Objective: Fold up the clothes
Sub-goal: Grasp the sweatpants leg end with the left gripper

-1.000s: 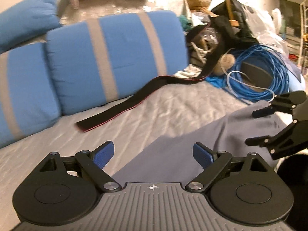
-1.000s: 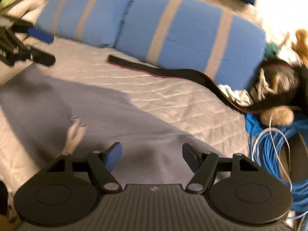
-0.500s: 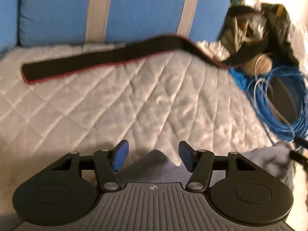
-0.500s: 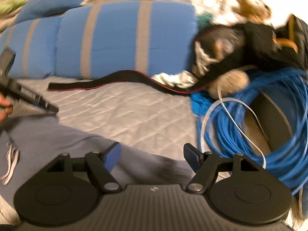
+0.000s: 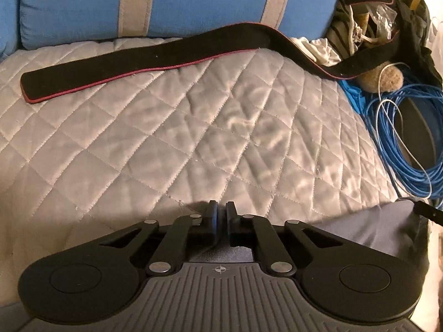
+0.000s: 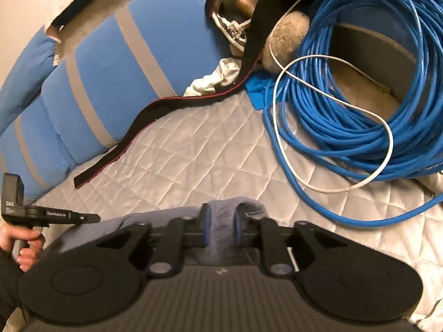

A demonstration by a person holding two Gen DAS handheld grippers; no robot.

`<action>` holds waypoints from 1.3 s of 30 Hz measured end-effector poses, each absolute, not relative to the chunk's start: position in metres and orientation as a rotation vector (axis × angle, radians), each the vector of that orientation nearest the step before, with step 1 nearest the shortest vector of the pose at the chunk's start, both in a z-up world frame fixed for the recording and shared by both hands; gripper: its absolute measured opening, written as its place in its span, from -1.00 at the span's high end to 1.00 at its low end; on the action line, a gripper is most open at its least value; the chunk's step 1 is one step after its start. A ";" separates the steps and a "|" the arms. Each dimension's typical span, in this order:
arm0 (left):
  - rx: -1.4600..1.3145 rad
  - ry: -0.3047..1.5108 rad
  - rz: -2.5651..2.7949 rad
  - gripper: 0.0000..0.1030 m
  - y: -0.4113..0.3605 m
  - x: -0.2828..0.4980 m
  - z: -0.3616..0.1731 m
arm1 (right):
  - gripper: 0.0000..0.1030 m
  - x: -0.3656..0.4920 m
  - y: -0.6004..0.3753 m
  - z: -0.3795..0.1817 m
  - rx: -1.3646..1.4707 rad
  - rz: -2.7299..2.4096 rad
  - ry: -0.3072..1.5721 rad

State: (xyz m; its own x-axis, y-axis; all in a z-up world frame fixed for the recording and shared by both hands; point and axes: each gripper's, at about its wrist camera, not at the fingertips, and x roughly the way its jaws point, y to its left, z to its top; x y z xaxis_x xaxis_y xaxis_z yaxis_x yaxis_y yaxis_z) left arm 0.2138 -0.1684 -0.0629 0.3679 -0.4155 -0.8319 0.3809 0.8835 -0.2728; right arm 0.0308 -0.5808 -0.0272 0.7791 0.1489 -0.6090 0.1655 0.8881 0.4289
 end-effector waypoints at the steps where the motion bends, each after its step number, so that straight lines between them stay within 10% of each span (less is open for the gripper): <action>1: -0.045 1.067 -0.498 0.90 -0.166 0.214 -0.062 | 0.77 0.031 -0.581 -0.028 0.501 -0.015 0.687; 10: -0.108 1.037 -0.437 0.86 -0.161 0.225 -0.065 | 0.86 0.022 -0.590 -0.032 0.489 -0.048 0.684; 17: -0.107 0.943 -0.424 0.10 -0.128 0.216 -0.030 | -0.41 0.012 -0.570 -0.007 0.312 -0.073 0.627; 26: -0.124 0.867 -0.345 -0.41 -0.025 0.163 0.030 | -0.98 0.015 -0.504 0.019 0.110 0.056 0.619; 39: -0.399 0.974 -0.361 -0.47 0.151 0.093 -0.002 | -1.00 -0.004 -0.408 0.046 0.033 0.252 0.608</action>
State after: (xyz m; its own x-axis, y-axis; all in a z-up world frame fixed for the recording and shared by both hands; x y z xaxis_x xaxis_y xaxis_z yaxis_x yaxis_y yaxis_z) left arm 0.0934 0.1507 -0.0018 0.5138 -0.4661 -0.7203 0.1157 0.8695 -0.4802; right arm -0.0041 -0.4076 0.0464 0.7912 0.2435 -0.5609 -0.2240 0.9689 0.1047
